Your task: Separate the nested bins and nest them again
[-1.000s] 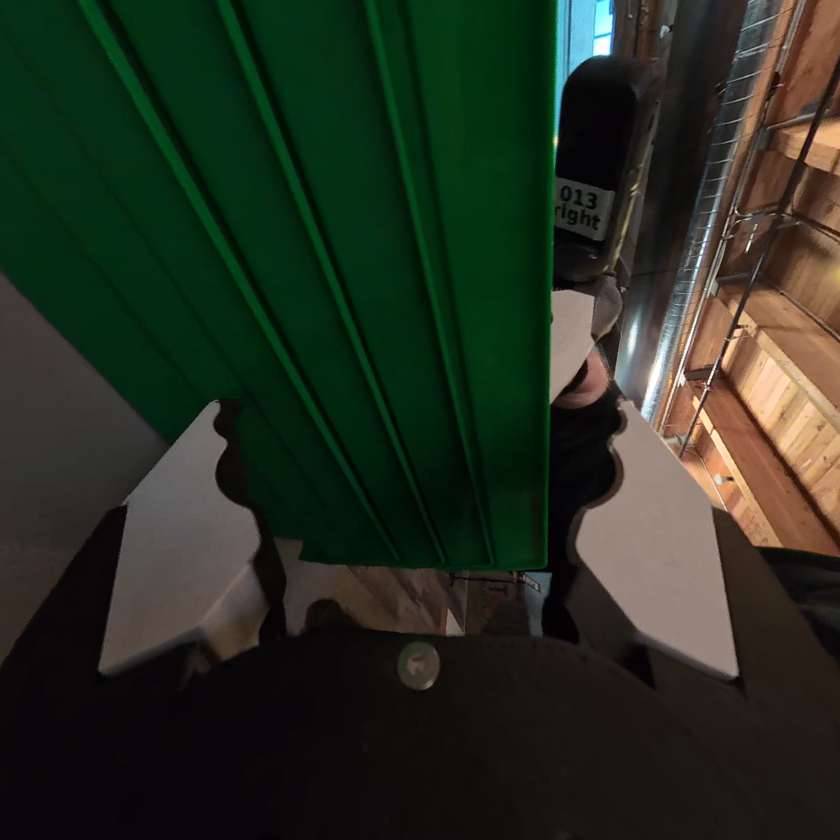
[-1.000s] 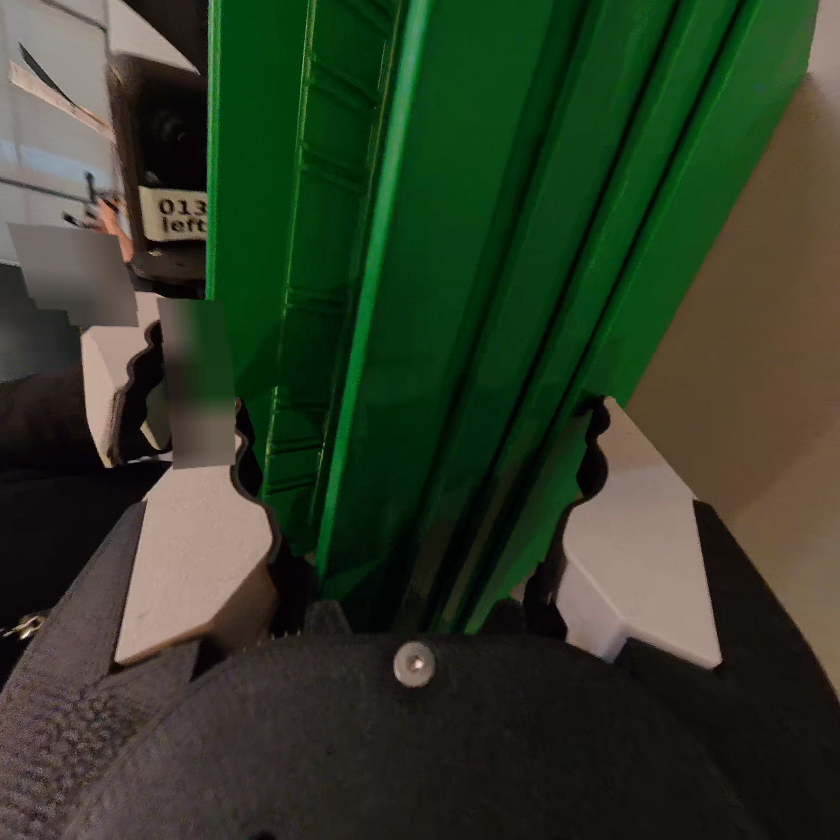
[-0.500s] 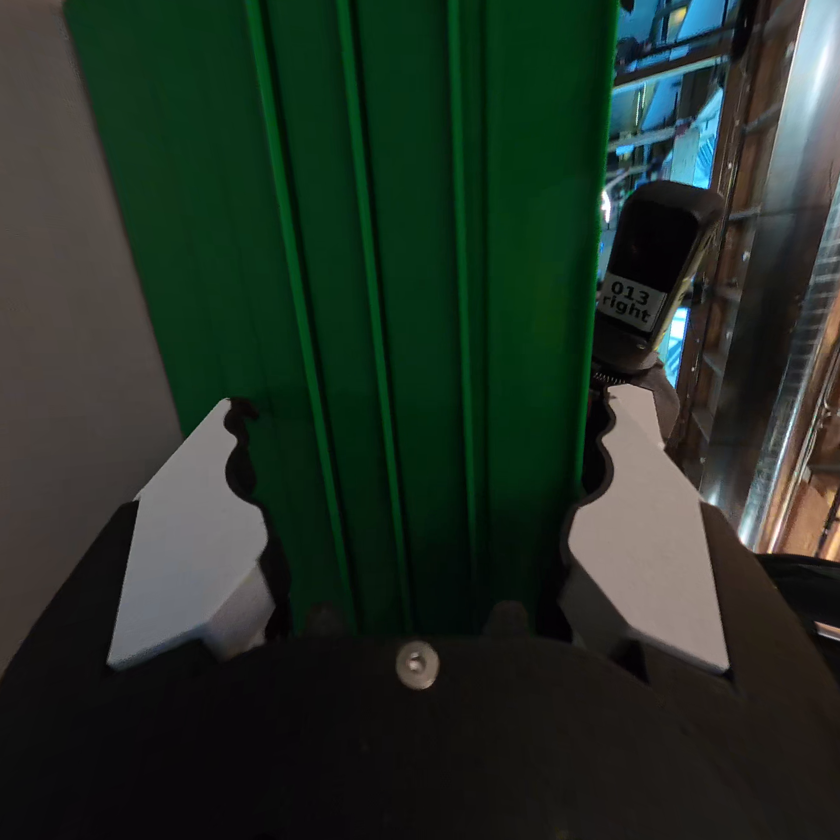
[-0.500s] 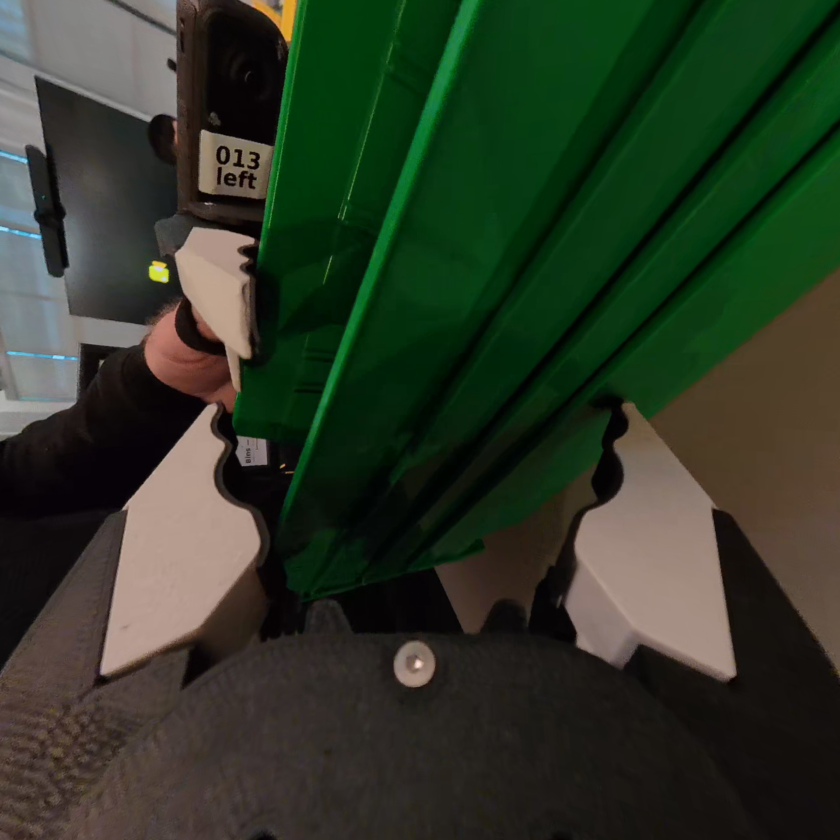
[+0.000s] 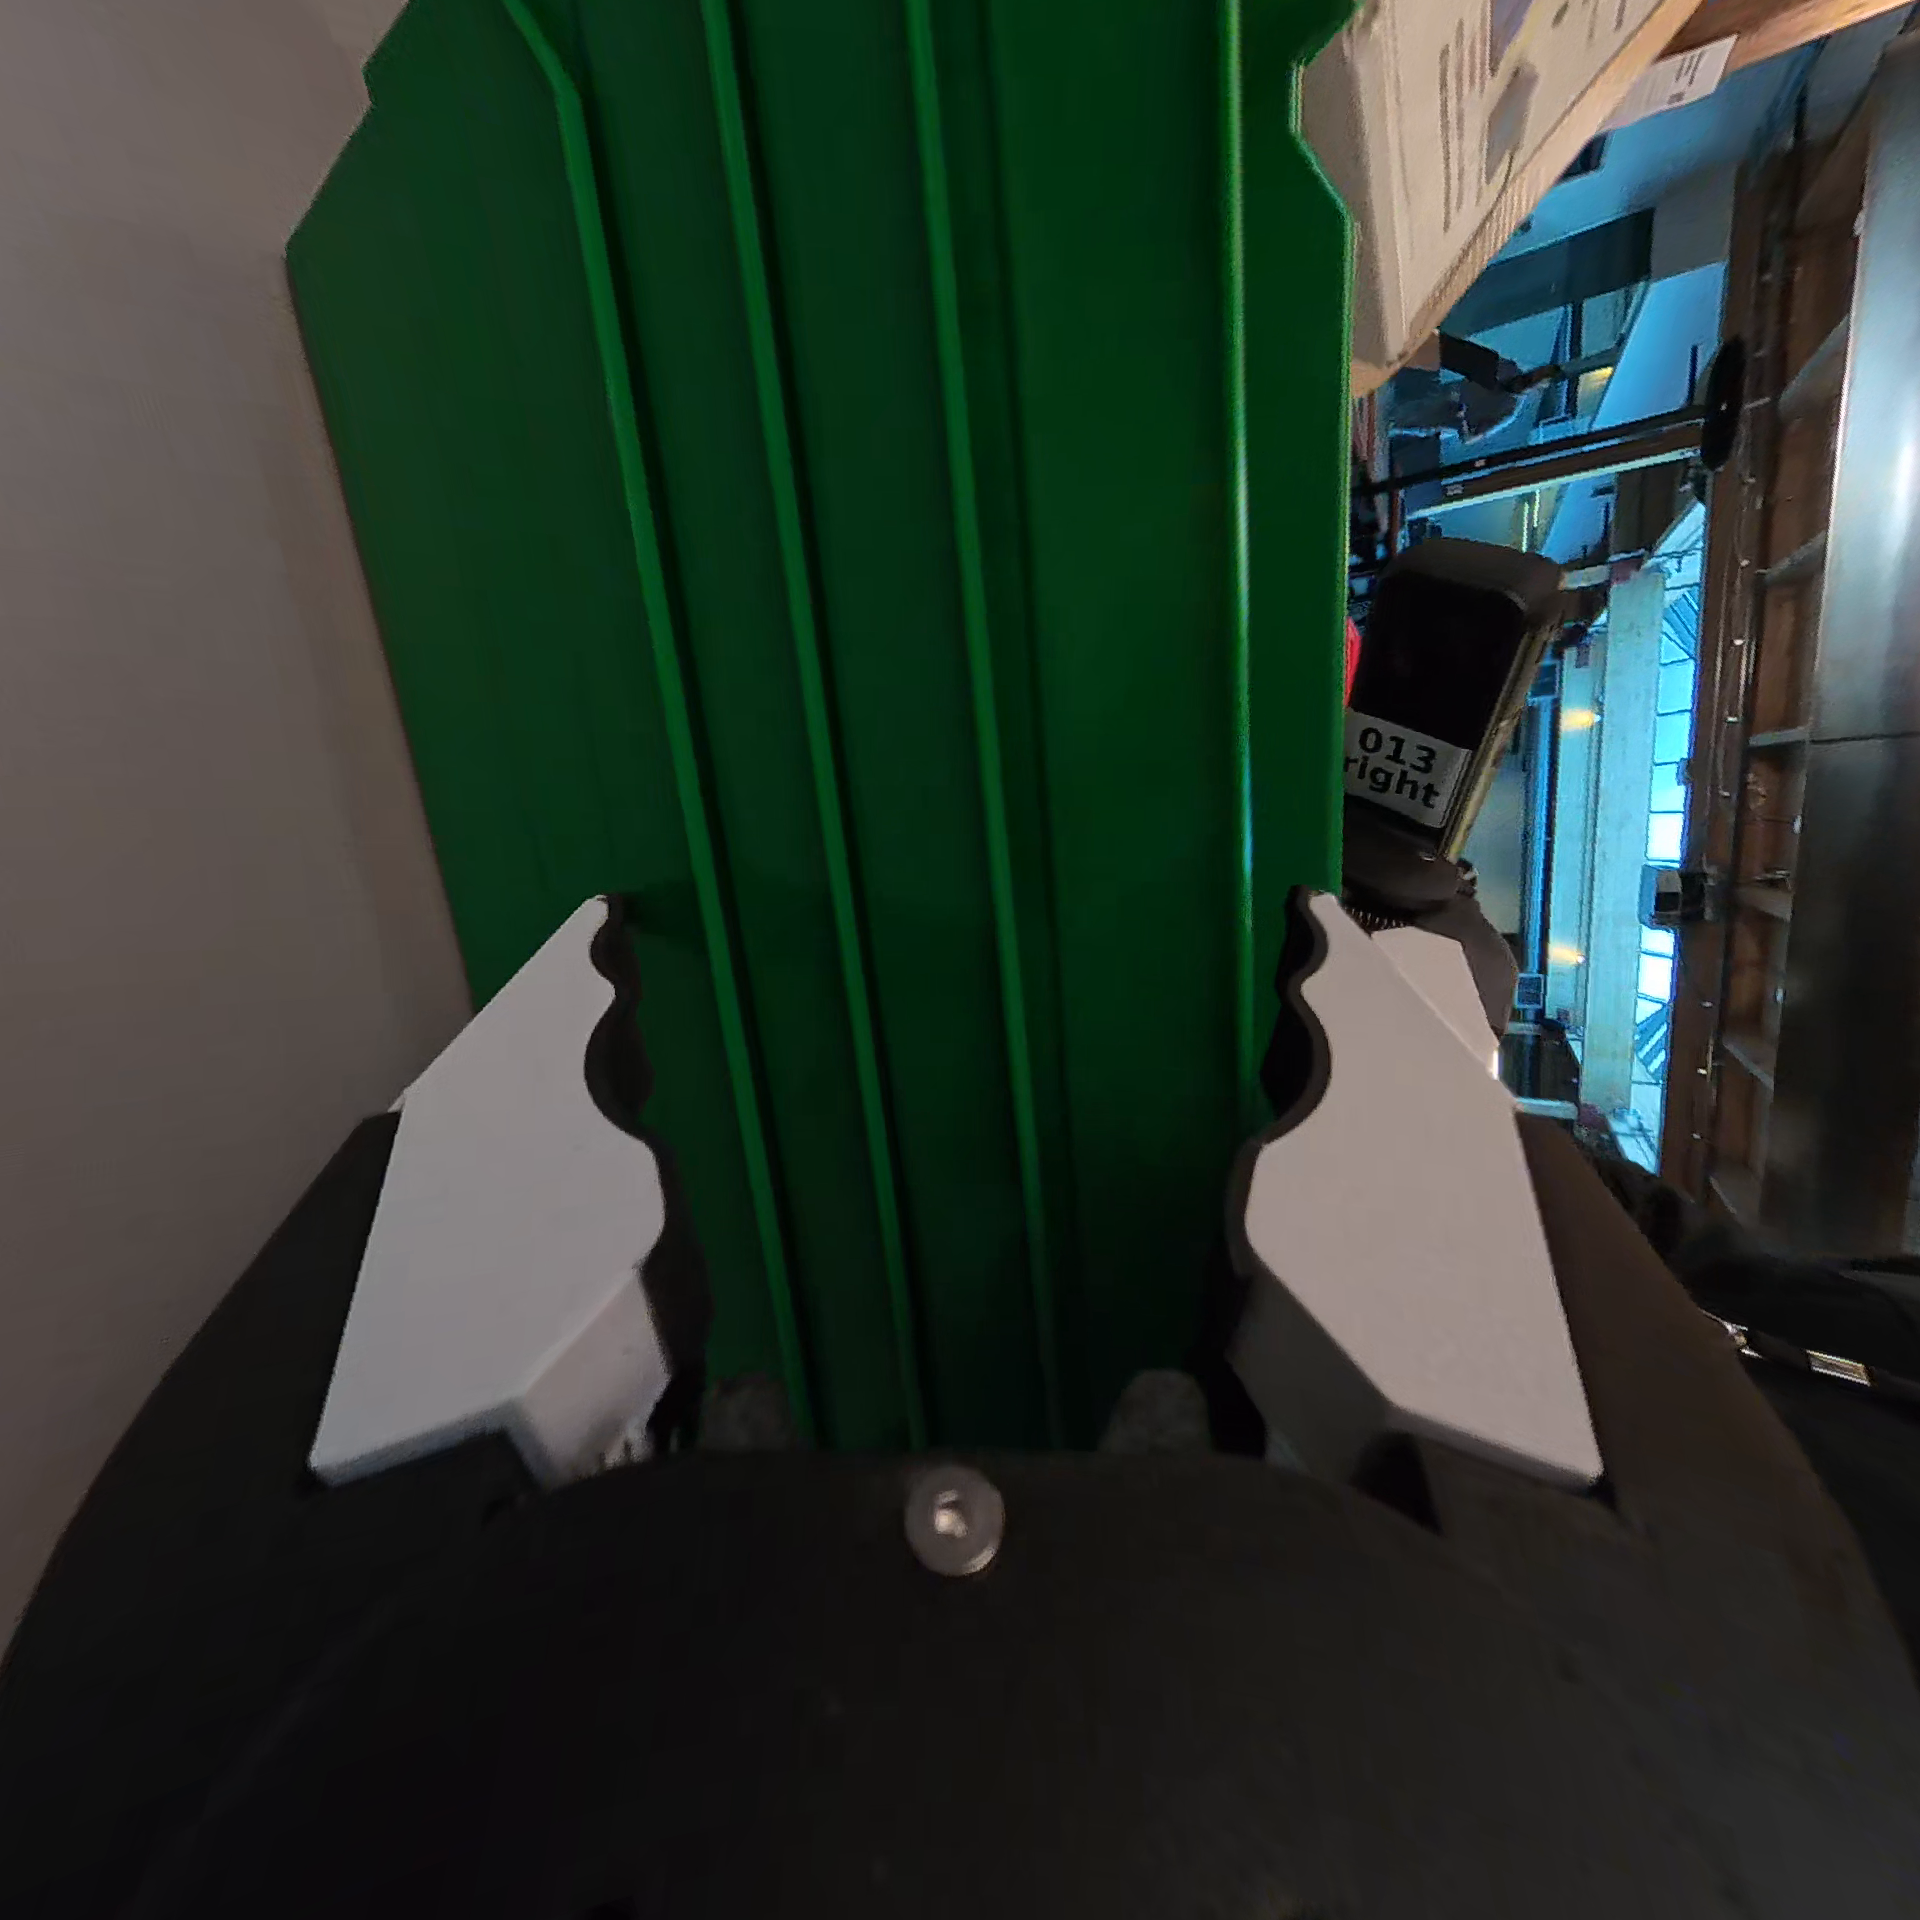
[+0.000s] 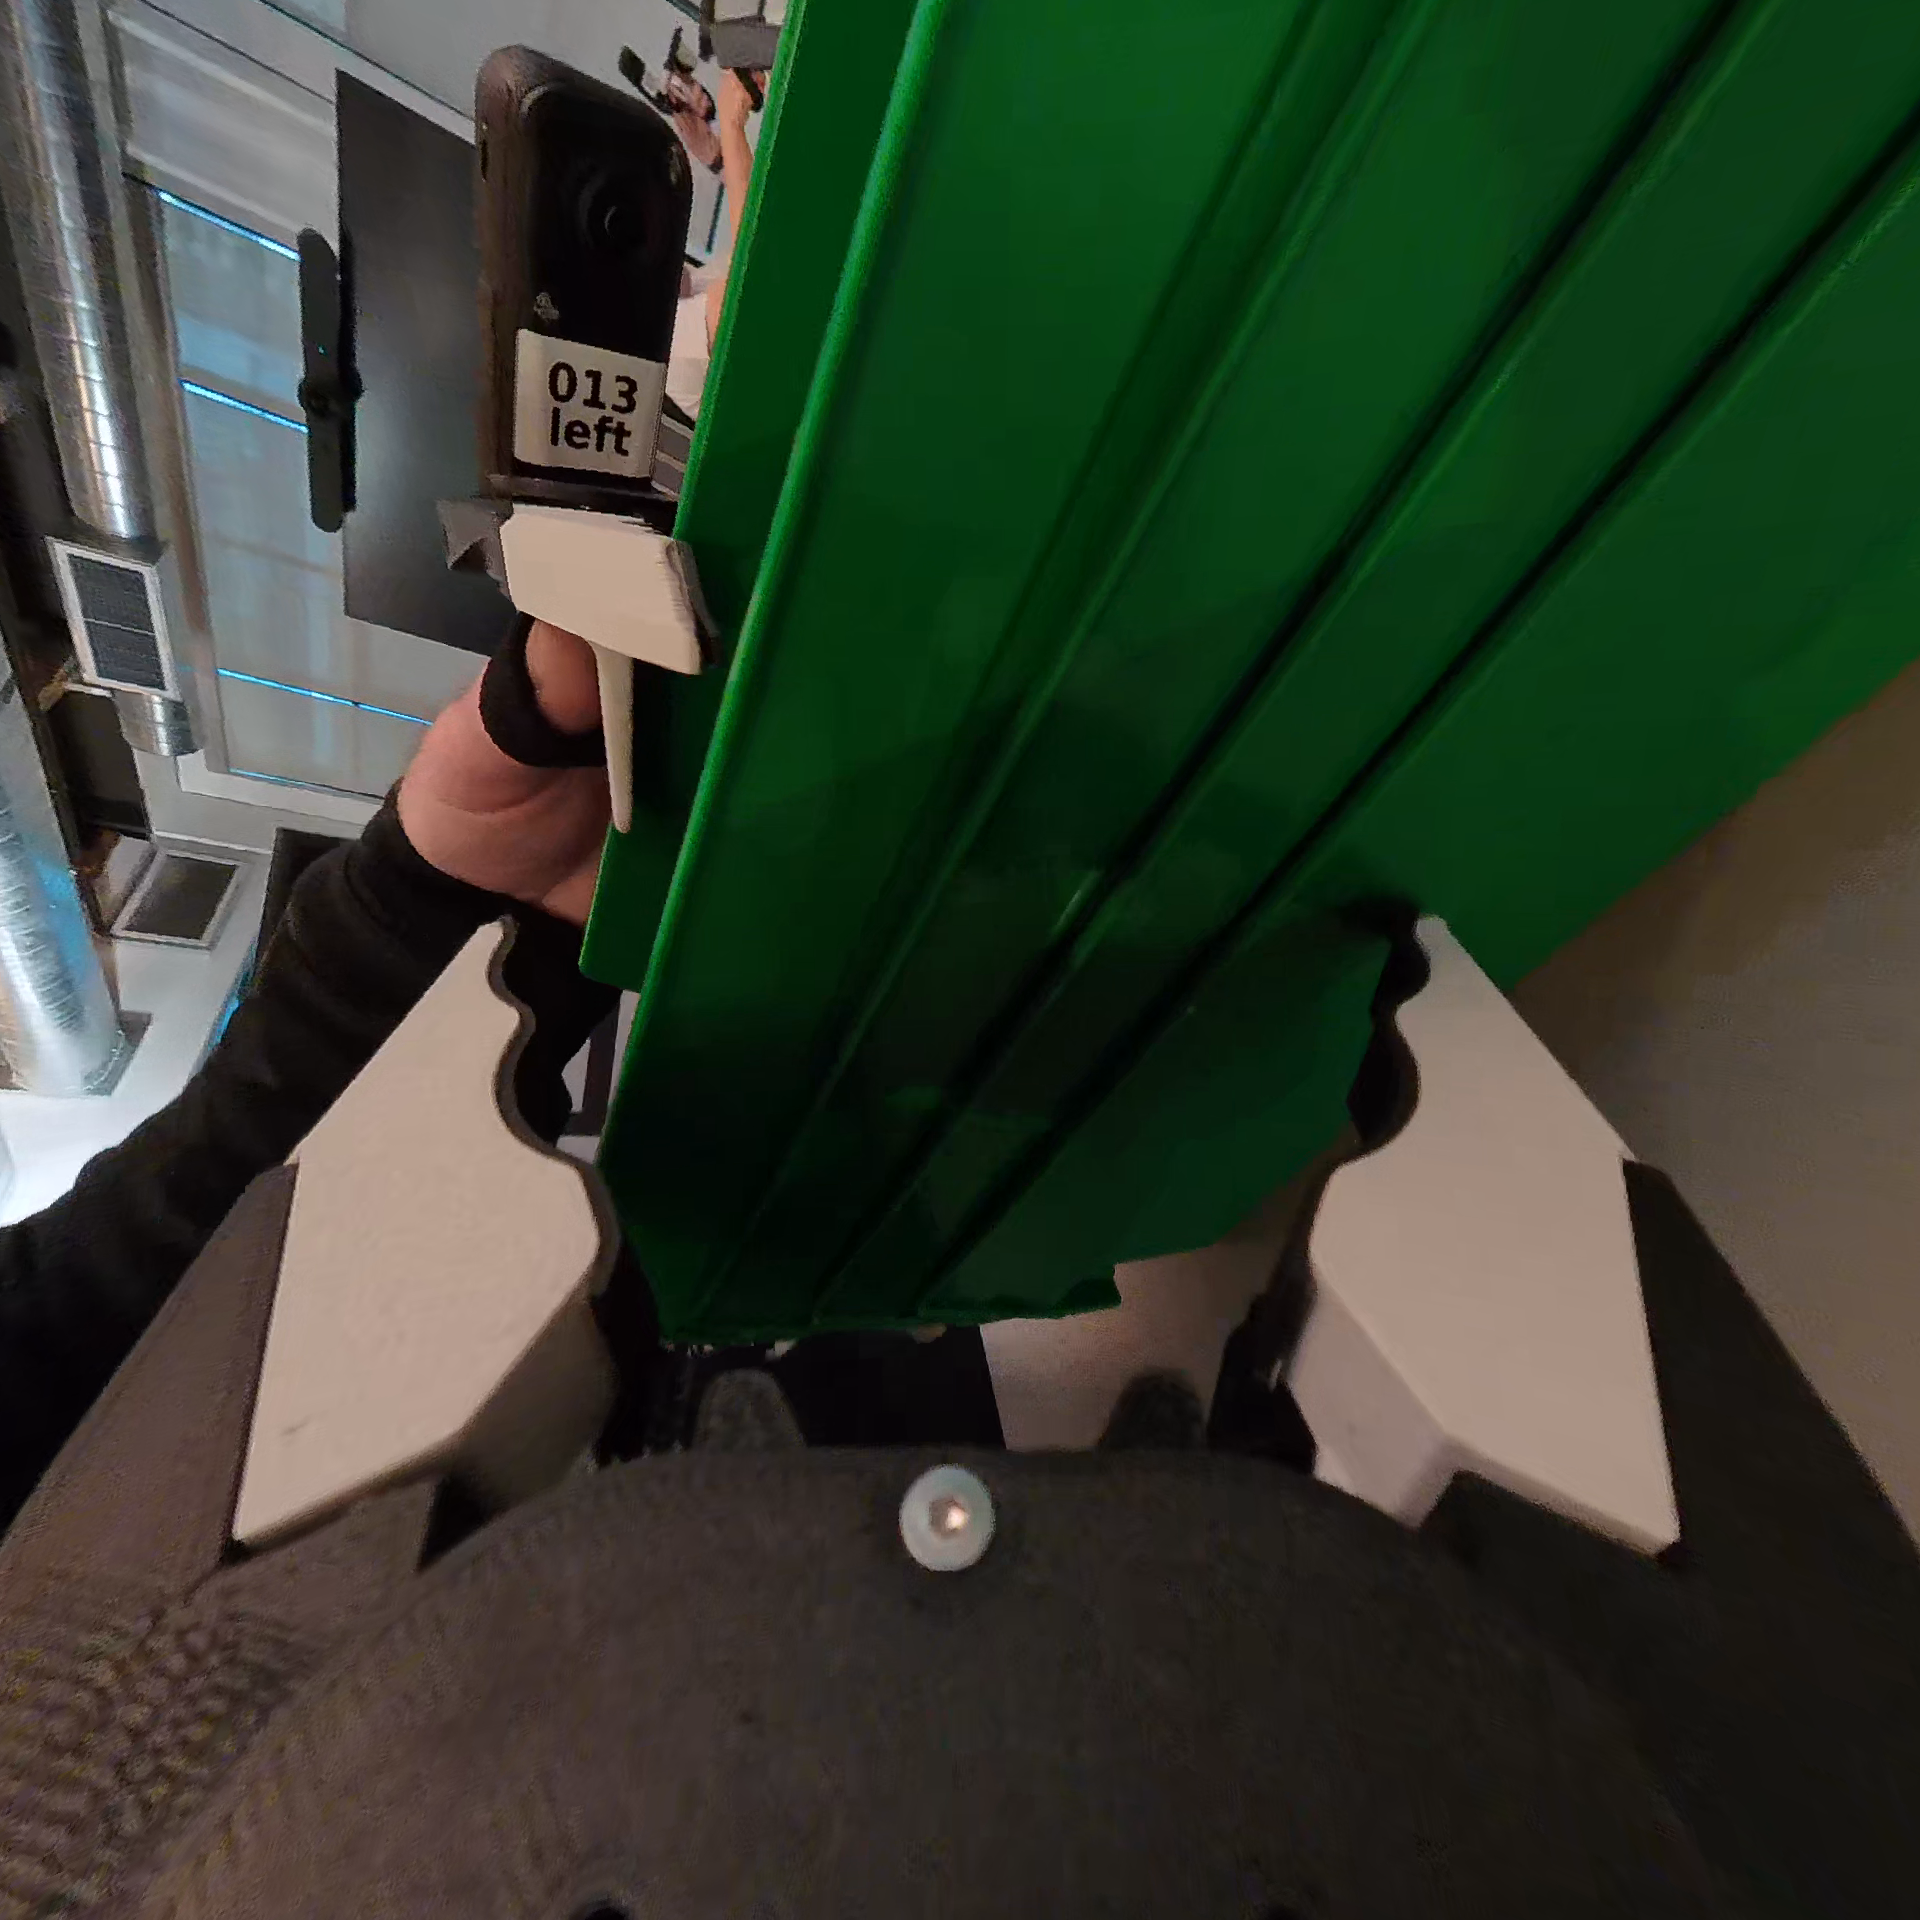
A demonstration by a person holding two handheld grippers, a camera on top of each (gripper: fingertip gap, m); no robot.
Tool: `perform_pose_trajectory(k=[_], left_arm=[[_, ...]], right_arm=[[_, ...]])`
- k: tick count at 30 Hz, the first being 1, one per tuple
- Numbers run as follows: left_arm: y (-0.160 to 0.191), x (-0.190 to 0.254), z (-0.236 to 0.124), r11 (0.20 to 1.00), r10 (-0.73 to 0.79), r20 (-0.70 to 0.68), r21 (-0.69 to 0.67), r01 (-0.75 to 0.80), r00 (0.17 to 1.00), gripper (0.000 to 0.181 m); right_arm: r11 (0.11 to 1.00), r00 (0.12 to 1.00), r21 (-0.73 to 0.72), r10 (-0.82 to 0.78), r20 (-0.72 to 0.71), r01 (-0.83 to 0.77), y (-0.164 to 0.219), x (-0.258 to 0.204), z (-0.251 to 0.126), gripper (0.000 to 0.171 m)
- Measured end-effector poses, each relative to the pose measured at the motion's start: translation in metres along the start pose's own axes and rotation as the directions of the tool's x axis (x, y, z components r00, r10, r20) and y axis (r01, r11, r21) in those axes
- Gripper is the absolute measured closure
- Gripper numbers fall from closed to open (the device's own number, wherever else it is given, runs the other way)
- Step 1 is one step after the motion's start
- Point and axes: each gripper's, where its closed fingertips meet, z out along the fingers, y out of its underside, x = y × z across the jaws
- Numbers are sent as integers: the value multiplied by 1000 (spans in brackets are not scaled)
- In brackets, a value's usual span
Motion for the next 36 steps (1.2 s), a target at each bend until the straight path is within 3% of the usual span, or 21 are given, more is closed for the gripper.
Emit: perform_pose_trajectory(k=[11,14,17,20,23,27,29,36], left_arm=[[-48,-44,-64,998,43,67,36,-46,997,76],[-67,-53,-84,982,147,250,81,-172,957,58],[-87,-23,-104,947,200,347,173,-272,916,42],[-77,2,-94,917,320,487,55,-394,812,27],[-49,-3,-73,913,381,621,-136,-385,685,23],[-40,-9,-65,898,411,718,-211,-387,562,51],[-39,-10,-65,901,406,724,-215,-376,558,64],[-38,-7,-67,900,408,721,-214,-381,560,79]], right_arm=[[999,993,28,38,109,-42,-24,-16,63,23],[997,989,29,67,132,-71,-23,-15,60,25],[999,994,18,41,99,-43,-12,-12,50,28],[1000,997,16,-3,76,2,-1,-16,39,28],[1000,997,8,-27,68,26,9,-20,33,31],[999,997,-11,-41,60,42,25,-20,29,34],[999,997,-13,-41,62,41,29,-20,27,35],[998,996,-18,-65,63,66,31,-22,20,38]])
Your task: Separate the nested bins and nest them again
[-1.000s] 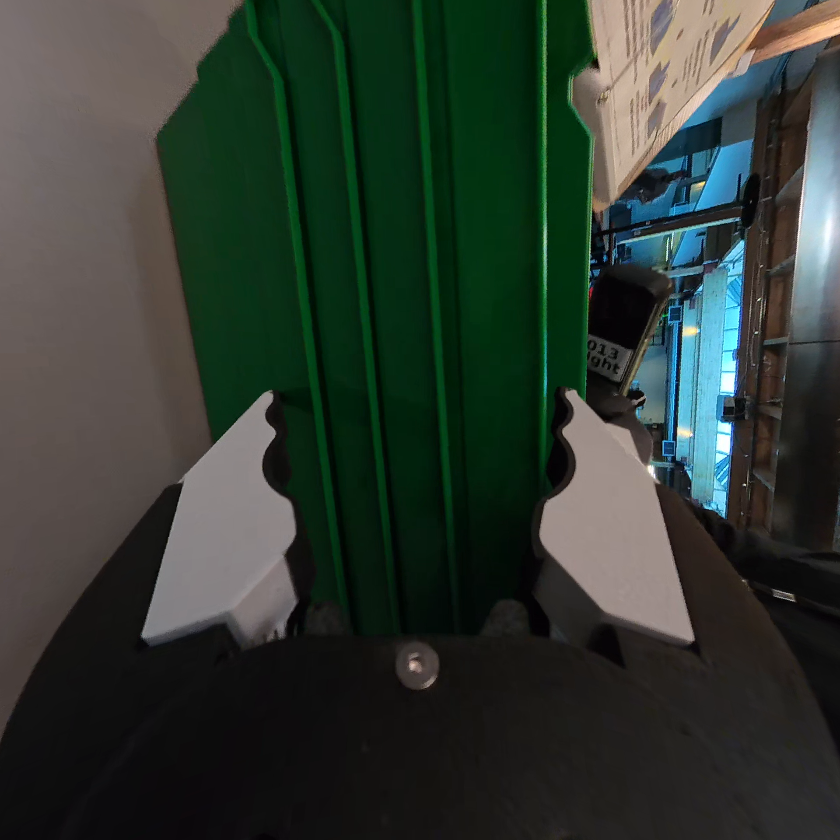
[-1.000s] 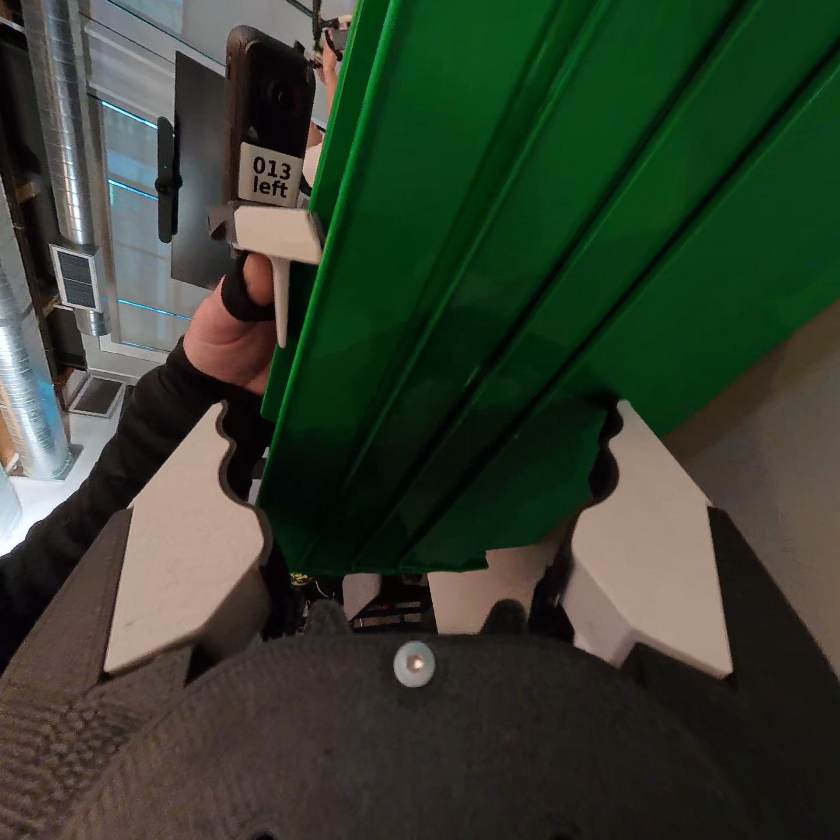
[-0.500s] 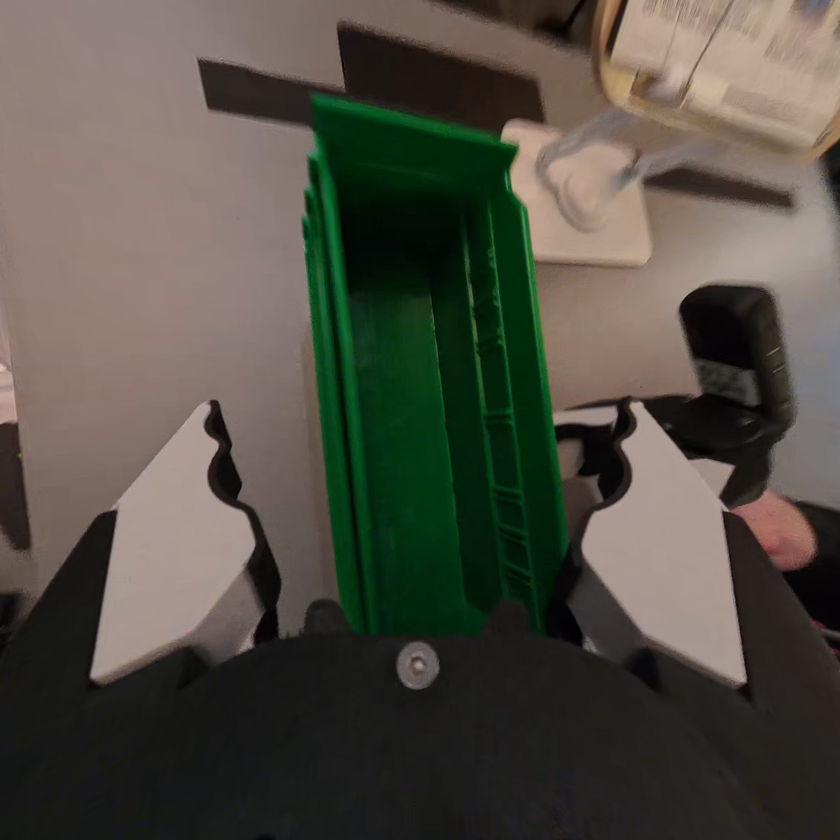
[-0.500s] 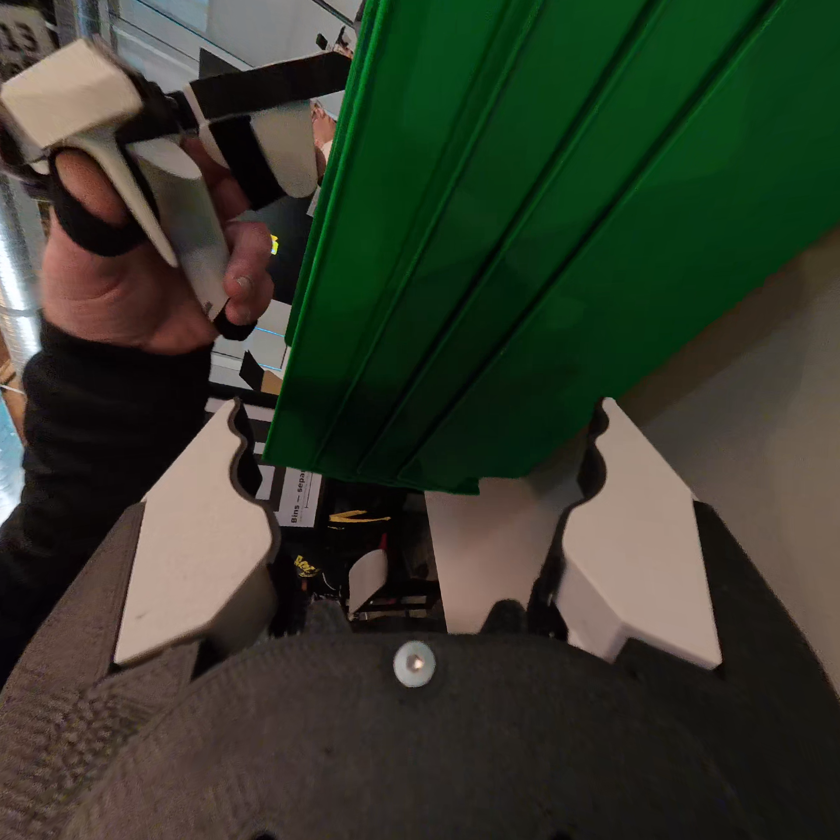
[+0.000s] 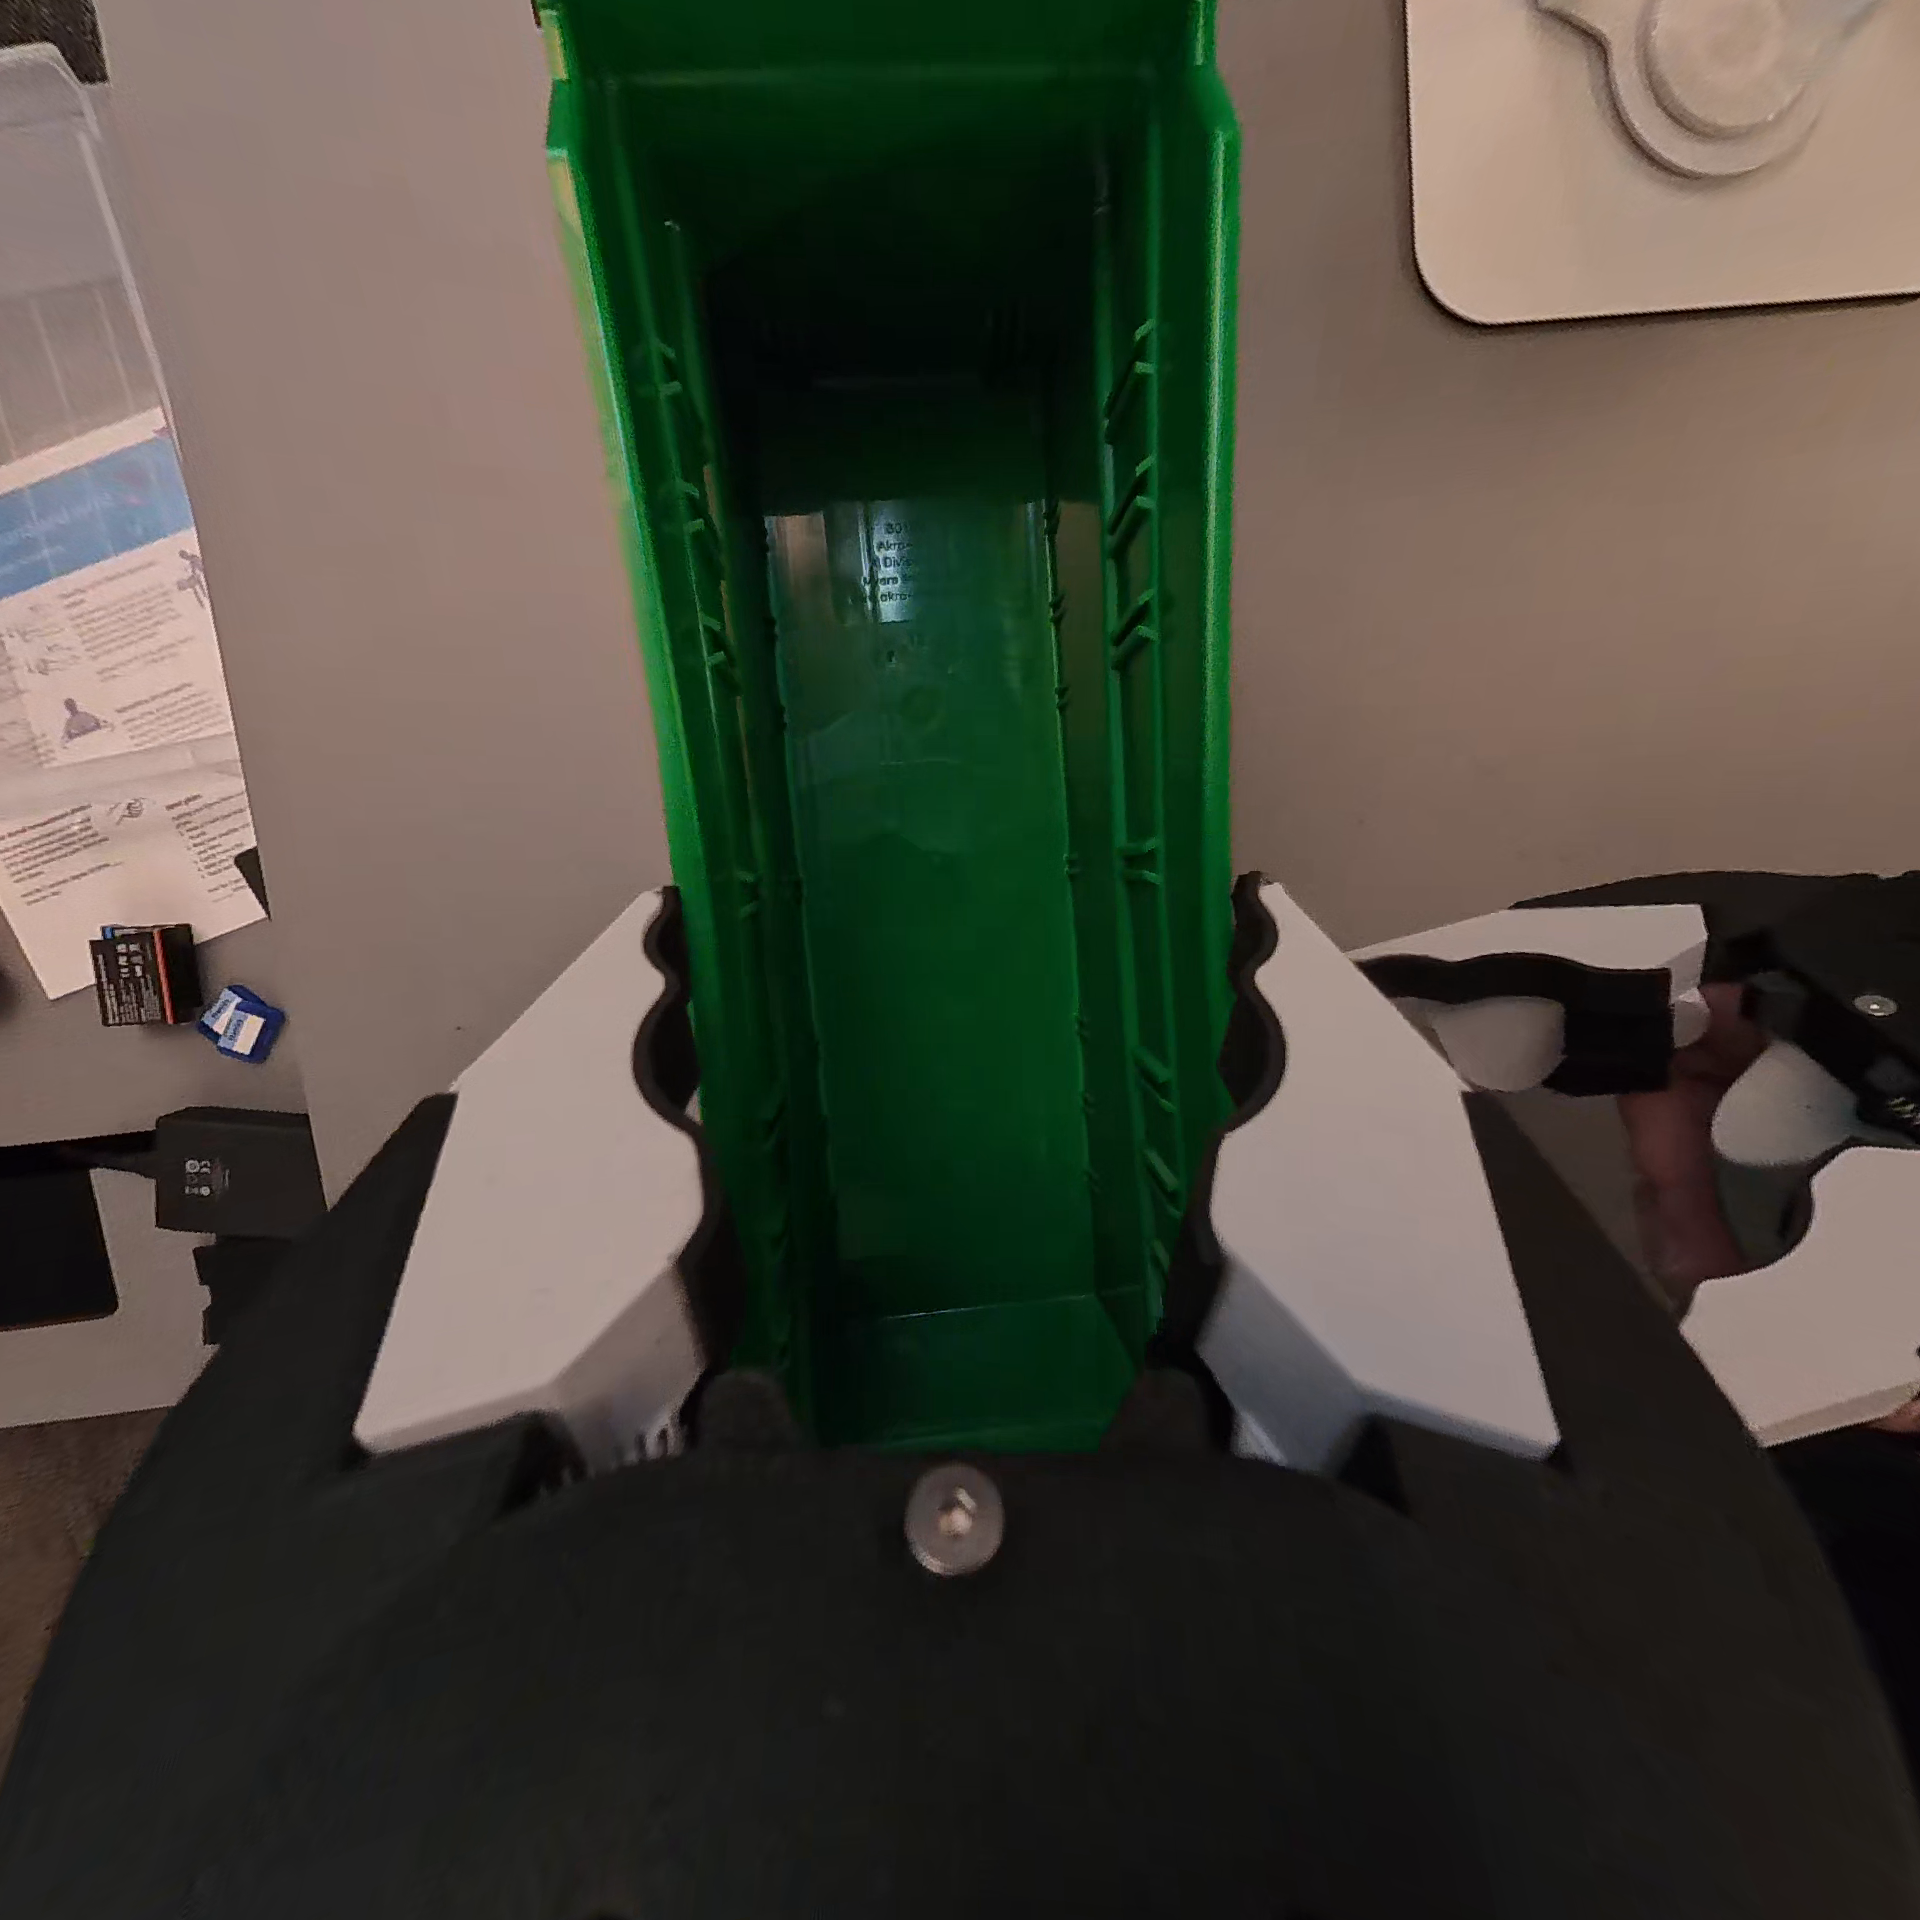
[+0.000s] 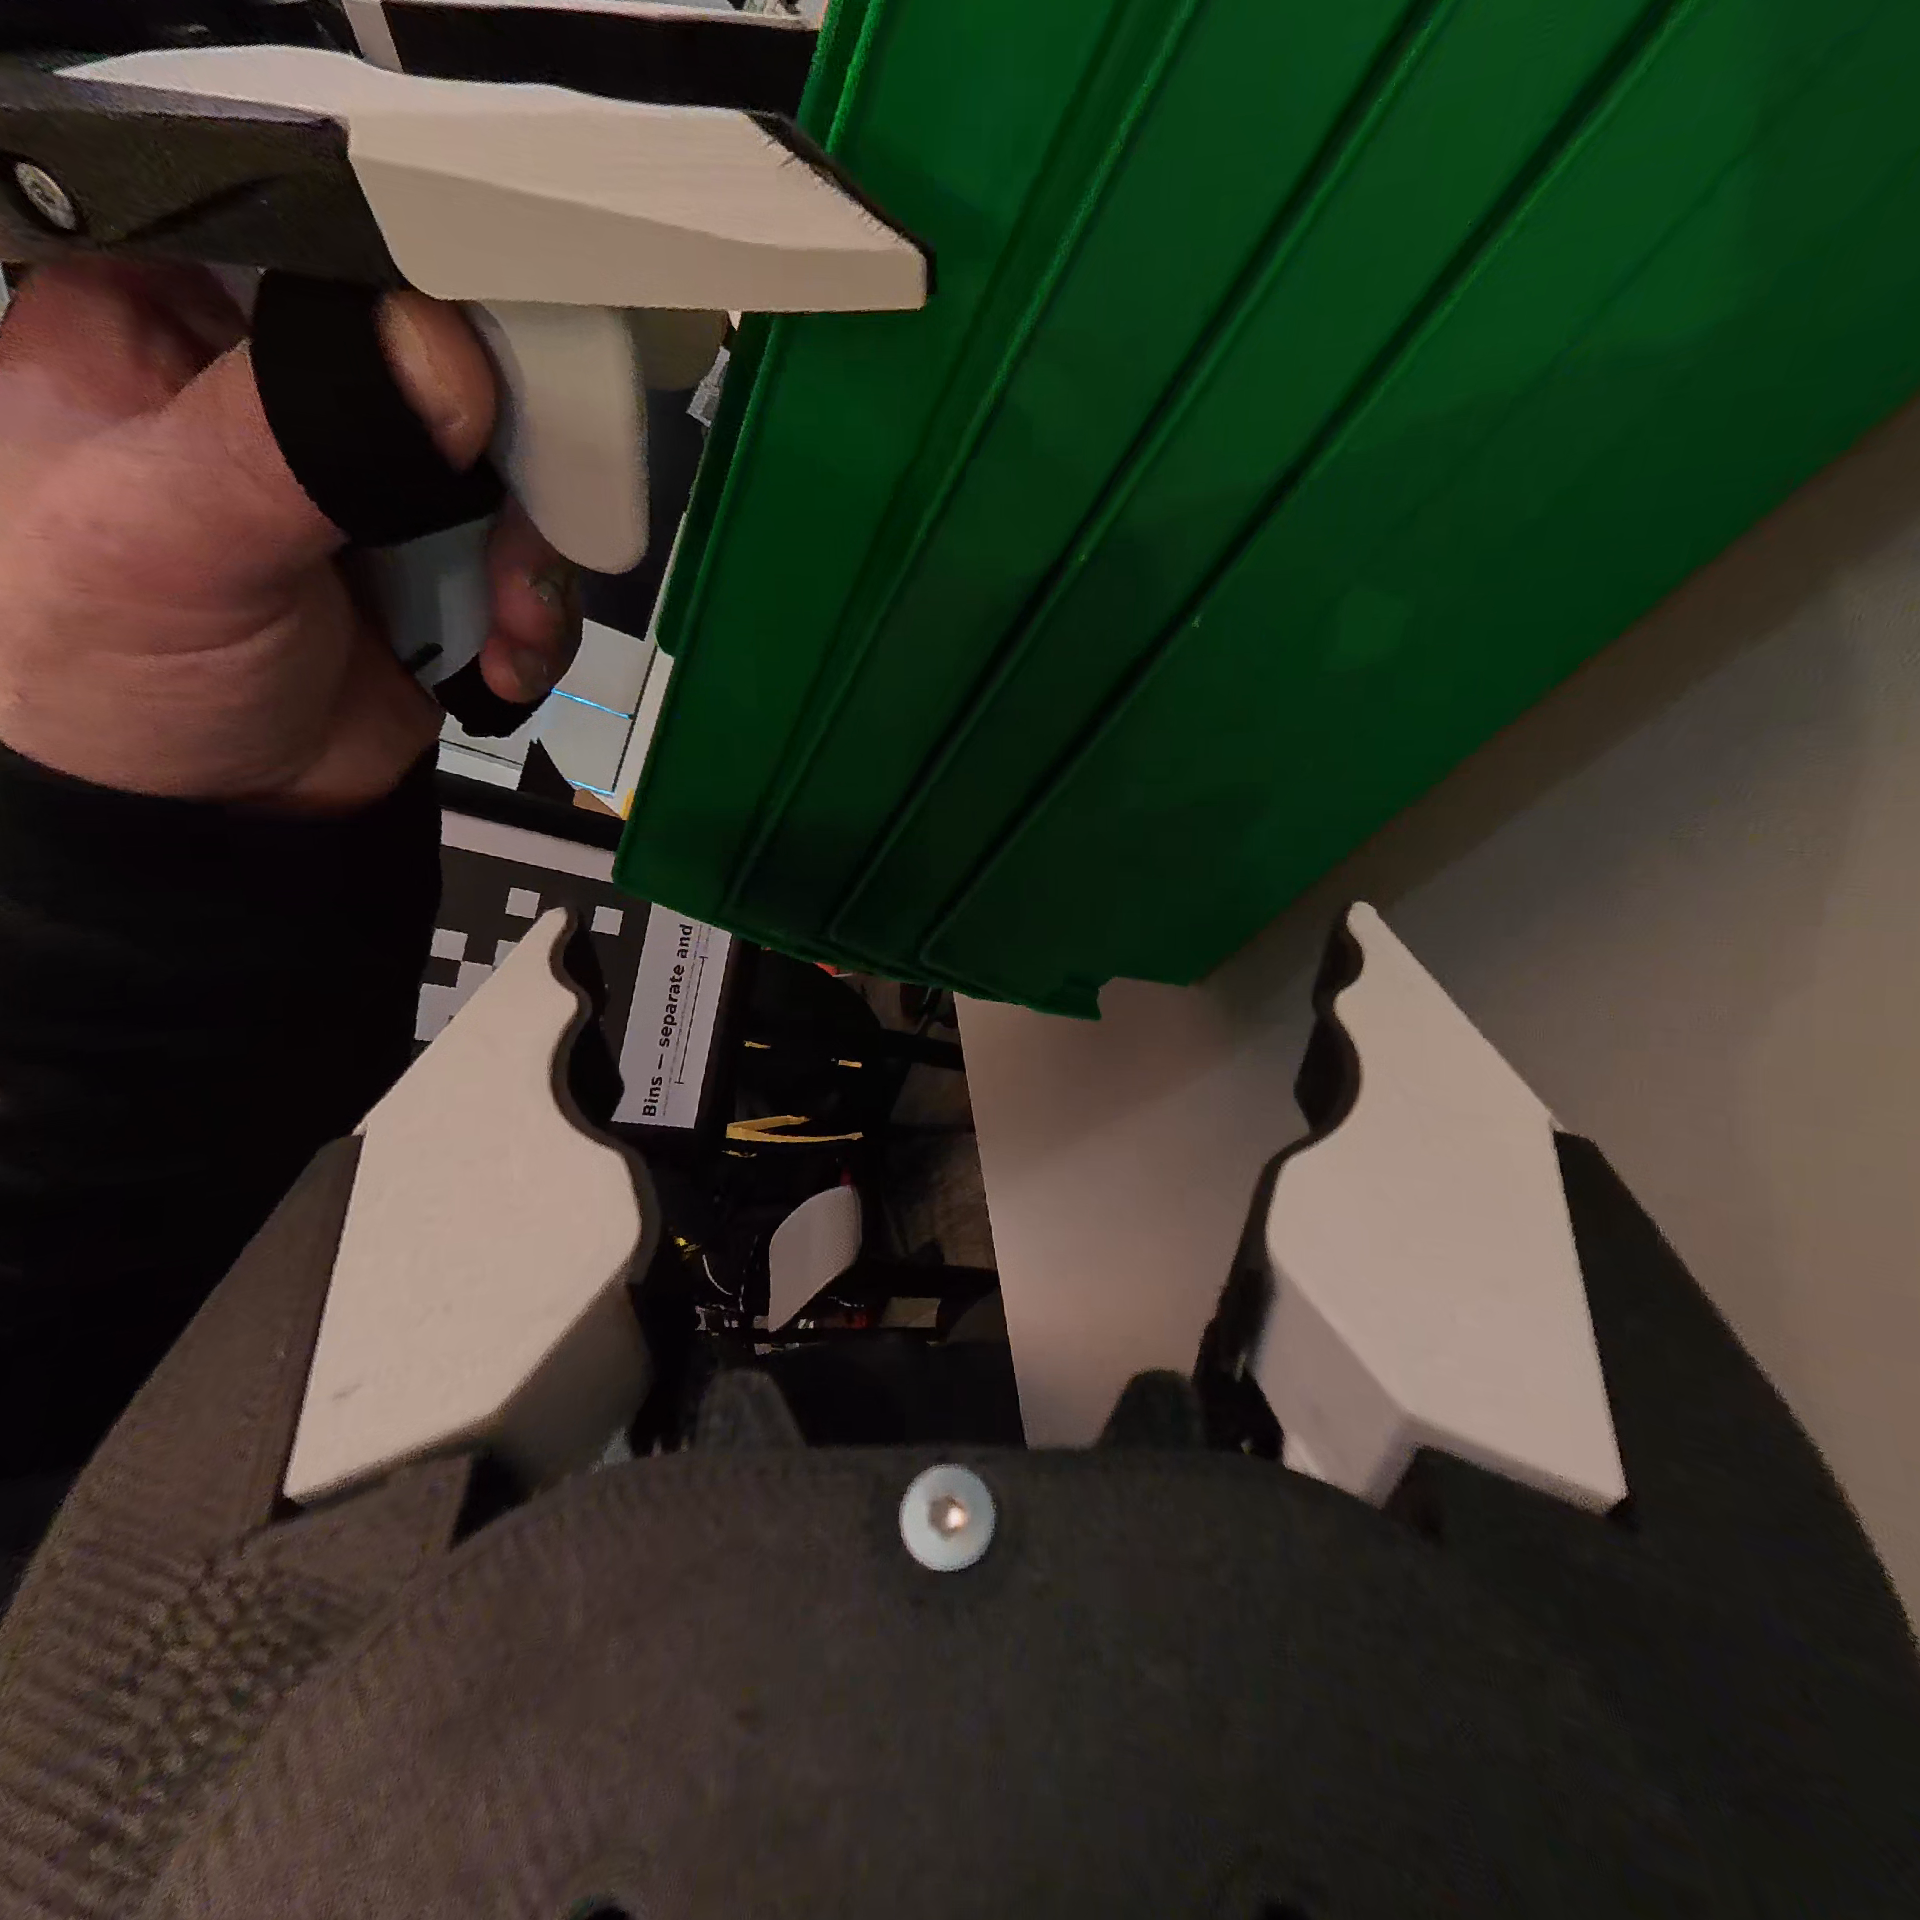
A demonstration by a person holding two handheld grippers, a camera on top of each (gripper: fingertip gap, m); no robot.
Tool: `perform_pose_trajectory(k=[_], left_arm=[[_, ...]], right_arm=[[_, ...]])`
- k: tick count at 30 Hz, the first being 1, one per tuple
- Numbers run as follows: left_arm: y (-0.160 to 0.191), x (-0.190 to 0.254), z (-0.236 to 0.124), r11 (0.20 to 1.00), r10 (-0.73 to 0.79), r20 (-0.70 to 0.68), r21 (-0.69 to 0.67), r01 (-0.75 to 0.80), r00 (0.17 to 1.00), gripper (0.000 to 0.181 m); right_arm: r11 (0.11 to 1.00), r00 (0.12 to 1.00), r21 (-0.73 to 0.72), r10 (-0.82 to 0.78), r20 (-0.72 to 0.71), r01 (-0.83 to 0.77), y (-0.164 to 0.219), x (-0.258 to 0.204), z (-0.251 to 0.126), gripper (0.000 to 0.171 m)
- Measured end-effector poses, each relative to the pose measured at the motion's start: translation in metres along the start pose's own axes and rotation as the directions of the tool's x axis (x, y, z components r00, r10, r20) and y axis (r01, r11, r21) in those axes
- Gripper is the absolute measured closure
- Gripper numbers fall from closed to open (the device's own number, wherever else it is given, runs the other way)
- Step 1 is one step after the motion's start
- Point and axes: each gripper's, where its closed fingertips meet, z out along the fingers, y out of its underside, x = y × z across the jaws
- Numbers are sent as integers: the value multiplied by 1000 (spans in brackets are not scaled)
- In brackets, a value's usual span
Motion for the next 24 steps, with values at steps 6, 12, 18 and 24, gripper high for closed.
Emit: perform_pose_trajectory(k=[6,12,18,24], left_arm=[[-3,-2,-3,1000,-7,-18,19,7,1000,86],[-24,-3,-23,998,4,-34,68,-2,999,86],[-41,-4,-49,993,23,-43,114,-18,999,86],[-69,27,-92,975,81,-73,215,-64,994,87]], right_arm=[[1000,999,15,-25,-26,26,-14,4,0,43],[999,998,19,-43,-54,45,-32,8,3,46],[998,998,41,-35,-46,37,-37,4,-5,47],[994,999,104,-30,-37,34,-40,-3,-38,49]])
